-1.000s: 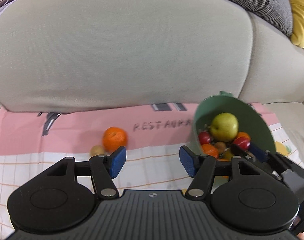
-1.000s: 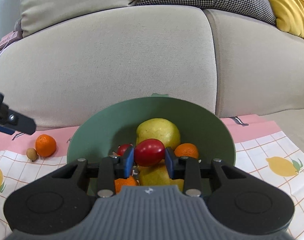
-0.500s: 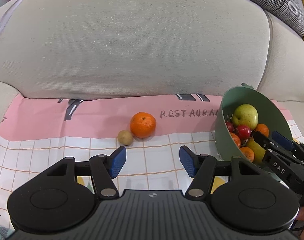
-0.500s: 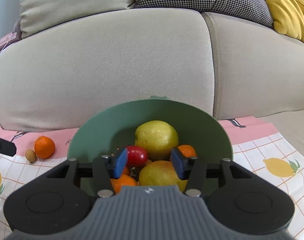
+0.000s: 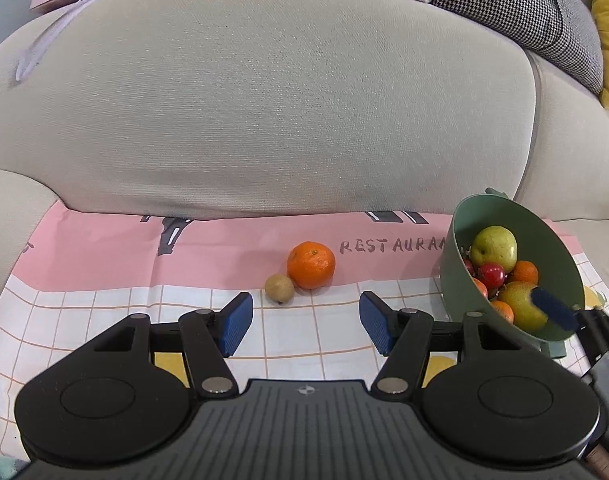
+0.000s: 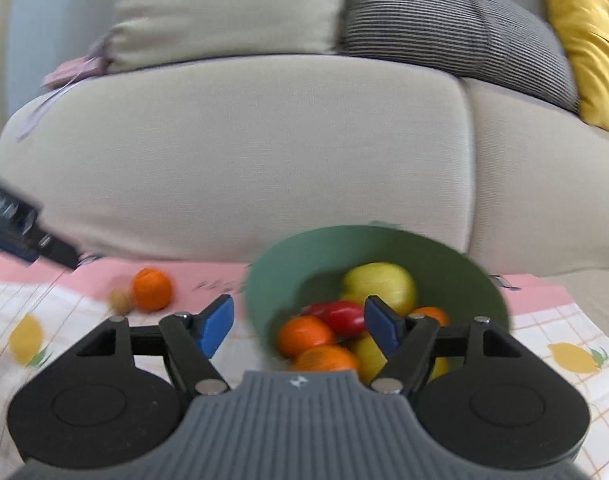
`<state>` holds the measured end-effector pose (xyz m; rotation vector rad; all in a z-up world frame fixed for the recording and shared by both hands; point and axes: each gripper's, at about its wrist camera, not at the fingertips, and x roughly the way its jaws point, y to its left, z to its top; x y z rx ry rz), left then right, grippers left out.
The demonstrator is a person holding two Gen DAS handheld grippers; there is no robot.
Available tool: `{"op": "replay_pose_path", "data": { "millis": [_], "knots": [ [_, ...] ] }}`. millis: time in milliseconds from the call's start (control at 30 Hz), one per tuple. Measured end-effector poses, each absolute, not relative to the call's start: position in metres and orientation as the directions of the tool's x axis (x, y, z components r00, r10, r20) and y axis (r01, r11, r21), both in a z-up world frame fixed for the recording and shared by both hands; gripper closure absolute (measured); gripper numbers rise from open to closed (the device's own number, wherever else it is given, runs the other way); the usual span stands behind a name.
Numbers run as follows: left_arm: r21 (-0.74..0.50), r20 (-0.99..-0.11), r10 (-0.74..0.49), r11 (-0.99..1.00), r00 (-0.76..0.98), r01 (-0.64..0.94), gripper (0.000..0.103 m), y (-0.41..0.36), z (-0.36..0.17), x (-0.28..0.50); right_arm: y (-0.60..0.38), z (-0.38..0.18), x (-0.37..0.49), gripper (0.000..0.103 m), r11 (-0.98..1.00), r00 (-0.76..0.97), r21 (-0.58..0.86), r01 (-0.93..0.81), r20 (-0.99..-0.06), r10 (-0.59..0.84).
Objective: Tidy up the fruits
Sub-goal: 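Move both open grippers toward the remaining mandarin and kiwi on the cloth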
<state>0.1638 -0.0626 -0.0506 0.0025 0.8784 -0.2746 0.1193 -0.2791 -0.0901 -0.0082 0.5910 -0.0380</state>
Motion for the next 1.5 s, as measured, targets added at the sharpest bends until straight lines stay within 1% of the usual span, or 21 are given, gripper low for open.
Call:
{"op": "replay_pose_path", "data": {
  "millis": [133,200,233,400,500,633,767,967,1033,1233,1400,1467,1500],
  "knots": [
    [-0.117,-0.751,-0.250,0.962,0.611,0.248,0.031,-0.056,-0.051,0.160,-0.254,-0.094,0.115,0.033,0.999,0.812,-0.044,-0.032,-0.584,0.000],
    [-0.129,-0.748,-0.260,0.959,0.610,0.252,0.031,-0.054,-0.052,0.159,-0.246,-0.094,0.113,0.024,0.997,0.811,-0.059,-0.041,-0.585,-0.002],
    [-0.136,-0.747,-0.266,0.958,0.609,0.252,0.031,-0.051,-0.053,0.159,-0.243,-0.094,0.112,0.024,0.997,0.812,-0.069,-0.041,-0.584,-0.007],
    [-0.171,-0.738,-0.292,0.953,0.608,0.249,0.031,-0.043,-0.057,0.159,-0.240,-0.091,0.111,0.024,0.997,0.811,-0.077,-0.004,-0.584,-0.042],
    [-0.191,-0.731,-0.303,0.951,0.612,0.244,0.031,-0.037,-0.060,0.161,-0.236,-0.085,0.108,0.024,0.997,0.827,-0.071,0.025,-0.559,-0.060],
    [-0.212,-0.733,-0.303,0.953,0.610,0.218,0.031,-0.028,-0.067,0.167,-0.224,-0.075,0.105,0.024,0.999,0.847,-0.053,-0.005,-0.532,-0.024],
    [-0.237,-0.735,-0.302,0.953,0.608,0.187,0.031,-0.018,-0.073,0.172,-0.211,-0.081,0.112,0.024,0.999,0.825,-0.018,-0.044,-0.565,0.027],
    [-0.257,-0.742,-0.298,0.954,0.600,0.156,0.031,-0.008,-0.085,0.180,-0.197,-0.095,0.123,0.025,0.997,0.799,-0.017,-0.077,-0.599,0.052],
    [-0.260,-0.747,-0.298,0.954,0.594,0.152,0.031,-0.007,-0.090,0.183,-0.193,-0.098,0.128,0.028,0.996,0.797,-0.014,-0.086,-0.601,0.061],
    [-0.256,-0.753,-0.299,0.954,0.586,0.158,0.031,-0.009,-0.100,0.192,-0.189,-0.111,0.142,0.042,0.995,0.778,0.001,-0.102,-0.623,0.080],
    [-0.251,-0.748,-0.310,0.951,0.587,0.183,0.038,-0.014,-0.107,0.202,-0.190,-0.122,0.154,0.053,0.995,0.764,0.000,-0.098,-0.641,0.076],
    [-0.241,-0.747,-0.311,0.950,0.588,0.197,0.043,-0.018,-0.110,0.206,-0.193,-0.126,0.160,0.057,0.996,0.758,0.007,-0.090,-0.648,0.073],
    [-0.232,-0.748,-0.309,0.951,0.587,0.205,0.044,-0.020,-0.112,0.208,-0.195,-0.128,0.162,0.058,0.996,0.757,0.011,-0.085,-0.649,0.072]
  ]
}}
